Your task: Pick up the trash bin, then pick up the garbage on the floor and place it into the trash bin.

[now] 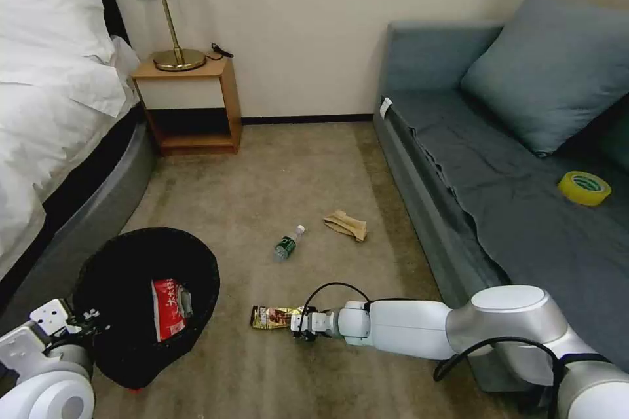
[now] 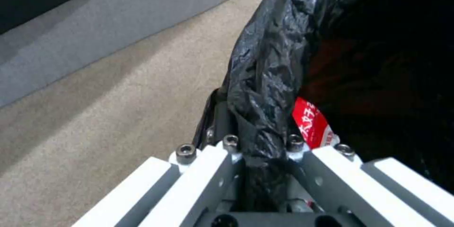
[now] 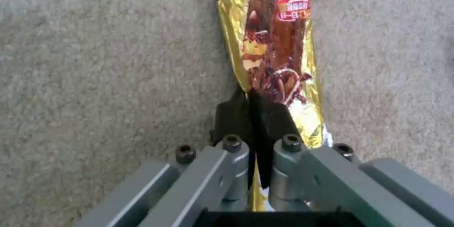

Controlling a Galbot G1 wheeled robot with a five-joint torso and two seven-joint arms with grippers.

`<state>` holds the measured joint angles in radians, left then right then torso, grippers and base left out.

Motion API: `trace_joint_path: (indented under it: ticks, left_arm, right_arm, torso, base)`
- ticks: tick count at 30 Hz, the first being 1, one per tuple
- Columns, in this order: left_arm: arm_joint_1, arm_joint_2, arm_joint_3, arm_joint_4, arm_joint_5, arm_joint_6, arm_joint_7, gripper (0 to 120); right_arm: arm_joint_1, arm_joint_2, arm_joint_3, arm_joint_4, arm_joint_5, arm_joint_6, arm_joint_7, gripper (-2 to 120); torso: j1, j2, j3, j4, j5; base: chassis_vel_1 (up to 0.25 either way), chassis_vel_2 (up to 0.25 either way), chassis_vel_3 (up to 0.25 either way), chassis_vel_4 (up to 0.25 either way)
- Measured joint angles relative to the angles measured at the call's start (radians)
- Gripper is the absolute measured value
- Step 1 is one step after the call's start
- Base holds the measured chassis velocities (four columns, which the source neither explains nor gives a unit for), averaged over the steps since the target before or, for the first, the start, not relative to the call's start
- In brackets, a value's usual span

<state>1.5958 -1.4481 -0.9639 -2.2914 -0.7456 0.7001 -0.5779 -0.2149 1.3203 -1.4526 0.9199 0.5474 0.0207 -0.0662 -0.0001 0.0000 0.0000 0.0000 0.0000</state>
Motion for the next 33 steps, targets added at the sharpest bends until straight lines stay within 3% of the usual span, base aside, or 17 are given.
trace_joint_path:
  ticks: [8,16,24,28,33]
  left_arm:
    - [0.001,-0.003,-0.001,0.005,0.003,-0.003,0.002,1]
    - [-0.008,-0.004,0.002,0.004,0.004,-0.004,0.002,1]
    - [-0.02,-0.005,0.006,0.007,0.005,-0.002,0.0,1]
    - [-0.026,-0.006,0.016,0.01,0.01,-0.001,-0.001,1]
    - [-0.028,-0.006,0.027,0.016,0.019,-0.001,-0.002,1]
  right_arm:
    - [0.003,-0.016,0.013,0.029,0.002,0.006,0.01,0]
    - [0.035,-0.088,0.056,0.151,0.03,-0.009,0.042,0]
    - [0.074,-0.252,0.118,0.317,0.073,-0.043,0.074,0]
    - [0.09,-0.37,0.209,0.451,0.11,-0.062,0.098,0]
    - [0.092,-0.437,0.304,0.576,0.16,-0.091,0.113,0]
  torso:
    - [0.0,0.0,0.0,0.0,0.0]
    - [0.0,0.0,0.0,0.0001,0.0002]
    - [0.0,0.0,0.0,-0.0001,0.0002]
    - [0.0,0.0,0.0,0.0,0.0003]
    - [0.0,0.0,0.0,-0.0001,0.0001]
  base:
    - [0.0,0.0,0.0,0.0]
    - [0.0,0.0,0.0,0.0]
    - [0.0,0.0,0.0,0.0]
    - [0.0,0.0,0.0,0.0]
    - [0.0,0.0,0.0,0.0]
